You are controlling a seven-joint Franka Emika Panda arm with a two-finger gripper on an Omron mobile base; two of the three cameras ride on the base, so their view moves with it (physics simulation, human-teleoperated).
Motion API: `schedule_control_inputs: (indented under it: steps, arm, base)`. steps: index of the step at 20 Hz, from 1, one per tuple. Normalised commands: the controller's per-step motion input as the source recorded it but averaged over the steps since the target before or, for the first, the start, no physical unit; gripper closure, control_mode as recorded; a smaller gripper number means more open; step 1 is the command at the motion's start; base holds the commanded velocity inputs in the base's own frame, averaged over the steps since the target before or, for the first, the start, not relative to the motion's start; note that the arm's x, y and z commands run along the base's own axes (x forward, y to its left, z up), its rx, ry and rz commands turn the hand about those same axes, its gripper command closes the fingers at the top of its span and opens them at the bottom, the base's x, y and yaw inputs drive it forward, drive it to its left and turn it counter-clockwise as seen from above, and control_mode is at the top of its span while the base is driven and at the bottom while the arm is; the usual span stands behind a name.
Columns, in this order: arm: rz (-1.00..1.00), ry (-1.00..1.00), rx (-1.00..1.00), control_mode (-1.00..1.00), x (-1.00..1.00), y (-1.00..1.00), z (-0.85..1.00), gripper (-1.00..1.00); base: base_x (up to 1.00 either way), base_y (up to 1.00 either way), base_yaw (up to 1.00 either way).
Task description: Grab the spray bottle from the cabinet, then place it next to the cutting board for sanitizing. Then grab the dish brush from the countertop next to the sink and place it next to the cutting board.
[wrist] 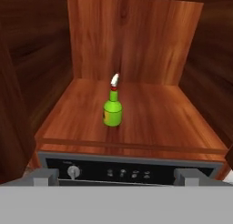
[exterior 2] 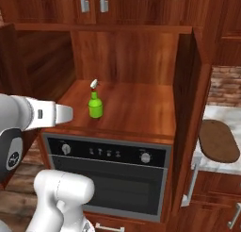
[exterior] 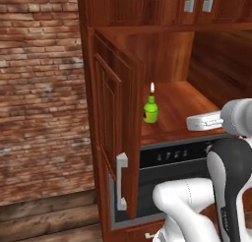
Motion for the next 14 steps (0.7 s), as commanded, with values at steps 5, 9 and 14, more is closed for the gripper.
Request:
schedule_control_inputs:
  steps: [5,9,14]
  arm:
    - [0.0,0.0,0.0,1.0,0.0,0.0,0.0,-1.0]
    - [0.0,0.0,0.0,1.0,0.0,0.0,0.0,-1.0]
    - [0.0,0.0,0.0,1.0,0.0,0.0,0.0,-1.0]
  base:
    - [0.13,-0.43,0.0]
    - [0.2,-0.47,0.0]
    - [0.53,0.12,0.0]
